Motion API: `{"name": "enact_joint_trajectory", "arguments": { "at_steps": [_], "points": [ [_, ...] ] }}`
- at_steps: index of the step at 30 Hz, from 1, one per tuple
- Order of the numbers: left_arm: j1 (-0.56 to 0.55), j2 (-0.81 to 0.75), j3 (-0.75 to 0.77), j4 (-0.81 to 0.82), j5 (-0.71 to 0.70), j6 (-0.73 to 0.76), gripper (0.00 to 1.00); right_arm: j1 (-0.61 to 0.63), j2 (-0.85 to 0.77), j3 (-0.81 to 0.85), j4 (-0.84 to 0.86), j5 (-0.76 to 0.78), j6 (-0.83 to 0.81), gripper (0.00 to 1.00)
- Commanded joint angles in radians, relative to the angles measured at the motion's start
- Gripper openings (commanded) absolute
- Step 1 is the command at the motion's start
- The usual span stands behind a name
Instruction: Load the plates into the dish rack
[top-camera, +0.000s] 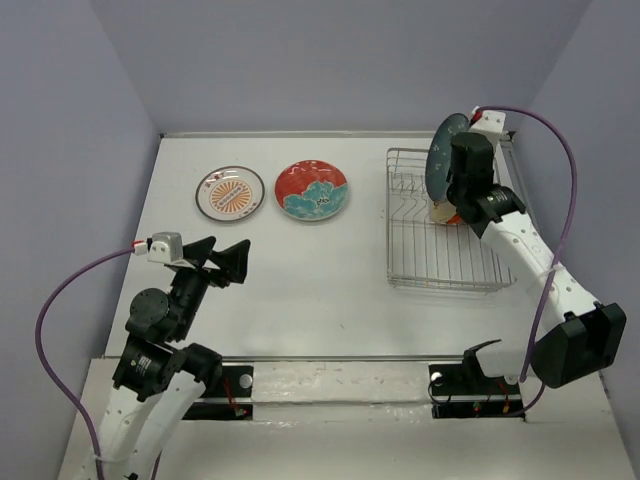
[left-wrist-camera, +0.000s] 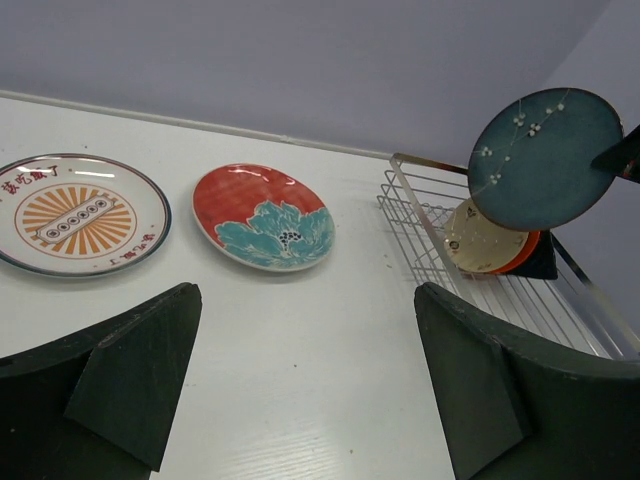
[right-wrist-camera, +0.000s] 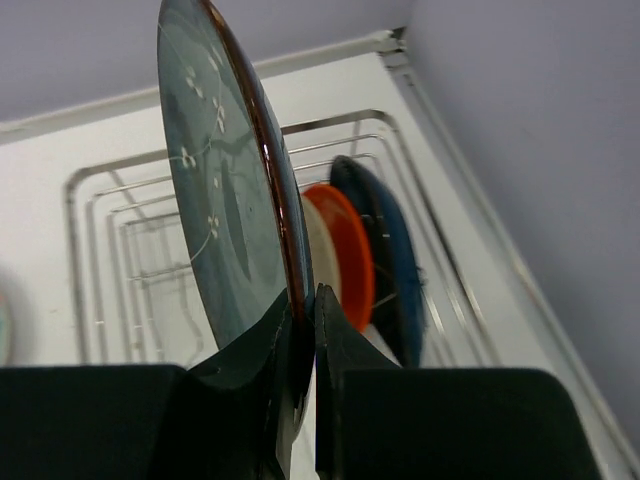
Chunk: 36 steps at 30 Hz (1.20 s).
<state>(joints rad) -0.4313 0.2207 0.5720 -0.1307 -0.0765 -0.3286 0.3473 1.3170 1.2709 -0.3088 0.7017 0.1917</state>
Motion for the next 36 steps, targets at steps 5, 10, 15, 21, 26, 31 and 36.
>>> {"name": "enact_joint_trajectory", "arguments": {
  "at_steps": [5,10,15,21,26,31,36],
  "points": [
    [-0.014,-0.015,0.005,0.06,0.012,0.0,0.99,-0.067,0.011,0.159,0.054,0.14,-0.179,0.07],
    [-0.018,-0.015,0.005,0.059,0.012,0.0,0.99,-0.076,0.039,0.142,0.045,0.128,-0.173,0.07],
    [-0.018,-0.012,0.006,0.059,0.009,0.0,0.99,-0.076,0.076,0.116,0.037,0.101,-0.135,0.07],
    [-0.018,0.005,0.008,0.052,0.006,0.002,0.99,-0.076,0.132,0.096,0.036,0.053,-0.088,0.07],
    [-0.018,0.011,0.009,0.051,0.003,0.002,0.99,-0.076,0.166,0.071,0.036,0.016,-0.054,0.07],
    [-0.017,0.022,0.011,0.048,0.004,0.002,0.99,-0.076,0.192,0.05,0.036,-0.013,-0.023,0.07],
    [-0.015,0.029,0.012,0.046,0.004,0.0,0.99,-0.085,0.206,0.035,0.034,-0.018,-0.012,0.07]
  ]
}}
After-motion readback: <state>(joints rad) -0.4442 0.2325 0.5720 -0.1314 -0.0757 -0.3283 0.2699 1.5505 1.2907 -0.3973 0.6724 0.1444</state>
